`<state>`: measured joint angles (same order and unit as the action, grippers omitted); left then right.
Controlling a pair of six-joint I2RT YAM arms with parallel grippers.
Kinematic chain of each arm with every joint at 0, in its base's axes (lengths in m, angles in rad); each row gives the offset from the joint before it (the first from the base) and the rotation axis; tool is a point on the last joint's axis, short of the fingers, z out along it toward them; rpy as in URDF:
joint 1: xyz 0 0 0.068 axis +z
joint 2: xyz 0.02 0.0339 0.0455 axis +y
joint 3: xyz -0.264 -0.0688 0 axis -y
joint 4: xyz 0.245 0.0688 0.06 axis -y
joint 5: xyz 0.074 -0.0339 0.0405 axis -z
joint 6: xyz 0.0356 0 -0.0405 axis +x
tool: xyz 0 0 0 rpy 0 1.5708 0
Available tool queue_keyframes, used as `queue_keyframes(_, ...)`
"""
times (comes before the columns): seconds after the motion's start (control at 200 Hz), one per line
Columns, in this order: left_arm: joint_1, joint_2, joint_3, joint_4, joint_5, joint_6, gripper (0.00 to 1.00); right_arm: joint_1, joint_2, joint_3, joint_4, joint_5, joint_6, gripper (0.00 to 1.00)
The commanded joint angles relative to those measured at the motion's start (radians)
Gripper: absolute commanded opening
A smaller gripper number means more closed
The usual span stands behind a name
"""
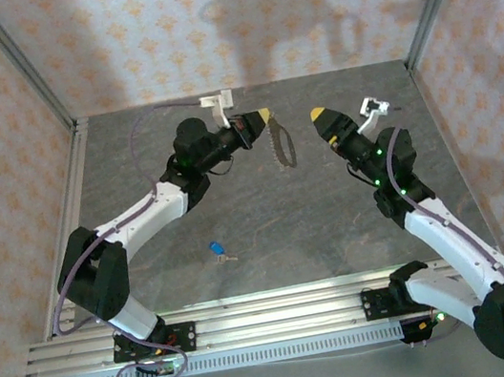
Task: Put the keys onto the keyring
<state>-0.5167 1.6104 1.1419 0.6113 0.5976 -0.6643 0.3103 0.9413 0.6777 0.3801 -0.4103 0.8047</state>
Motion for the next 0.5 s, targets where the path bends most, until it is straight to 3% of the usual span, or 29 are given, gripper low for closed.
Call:
queue_keyframes(0.0,0.004,0.003,0.057,0.107,0.164,0.014,0.0,-0.005,-0.039,-0.06,-0.171,0.059,-0.089,0.64)
queue_keyframes(0.33,0.003,-0.077,0.129,-0.046,0.315,0.124,0.0,-0.006,-0.073,-0.214,-0.204,0.073,-0.088,0.64)
queue_keyframes(0.495,-0.008,-0.131,0.174,-0.21,0.365,0.27,0.0,-0.006,-0.073,-0.252,-0.212,0.079,-0.094,0.64)
